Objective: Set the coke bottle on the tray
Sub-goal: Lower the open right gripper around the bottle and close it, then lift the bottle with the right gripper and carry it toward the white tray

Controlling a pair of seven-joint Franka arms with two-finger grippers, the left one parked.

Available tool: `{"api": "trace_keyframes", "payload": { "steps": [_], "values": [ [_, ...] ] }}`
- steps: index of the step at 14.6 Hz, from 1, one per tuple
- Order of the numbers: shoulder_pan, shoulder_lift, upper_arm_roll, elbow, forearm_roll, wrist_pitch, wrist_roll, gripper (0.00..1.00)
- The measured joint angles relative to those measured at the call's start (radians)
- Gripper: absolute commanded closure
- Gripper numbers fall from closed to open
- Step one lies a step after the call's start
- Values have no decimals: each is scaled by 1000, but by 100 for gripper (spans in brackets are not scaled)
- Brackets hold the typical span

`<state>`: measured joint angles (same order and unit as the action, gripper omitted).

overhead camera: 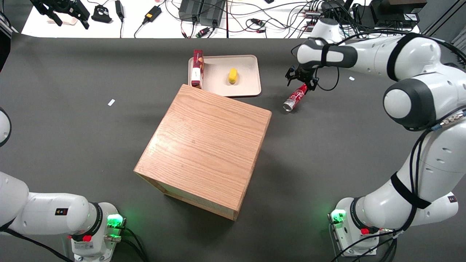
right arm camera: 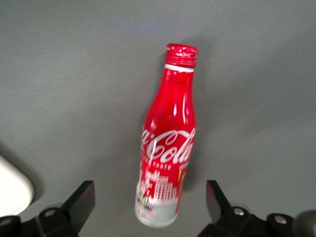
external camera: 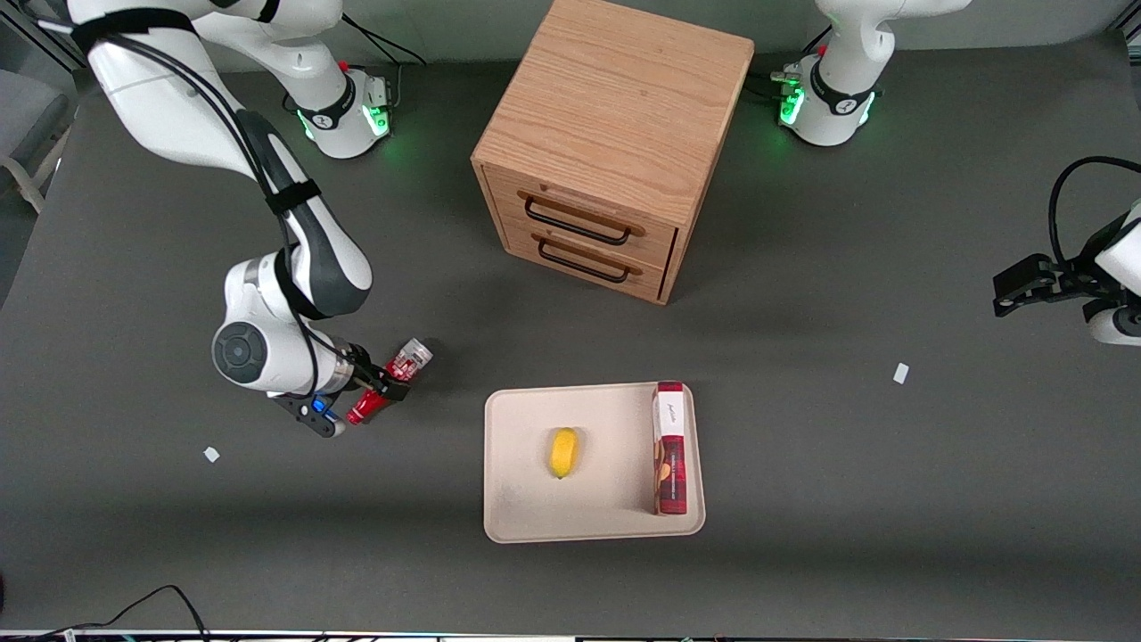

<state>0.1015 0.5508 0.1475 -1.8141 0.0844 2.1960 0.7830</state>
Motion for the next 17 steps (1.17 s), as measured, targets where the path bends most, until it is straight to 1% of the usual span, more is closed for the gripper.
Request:
{"api": "trace_keyframes", "payload": {
  "steps": [4, 5, 6, 7, 8, 11, 15, 17],
  "values": [
    [0, 41, -1, -41, -1, 90, 0, 0],
    [0, 44, -1, -51, -1, 105, 0, 13],
    [0, 46, -1, -59, -1, 117, 0, 56],
    [0, 49, -1, -62, -3, 126, 0, 92],
    [0, 52, -1, -64, -7, 135, 0, 100],
    [0, 54, 0, -68, -16, 141, 0, 100],
    [0, 48, 2, -61, -48, 134, -20, 100],
    [-3, 15, 0, -41, -52, 71, -65, 100]
  ]
}}
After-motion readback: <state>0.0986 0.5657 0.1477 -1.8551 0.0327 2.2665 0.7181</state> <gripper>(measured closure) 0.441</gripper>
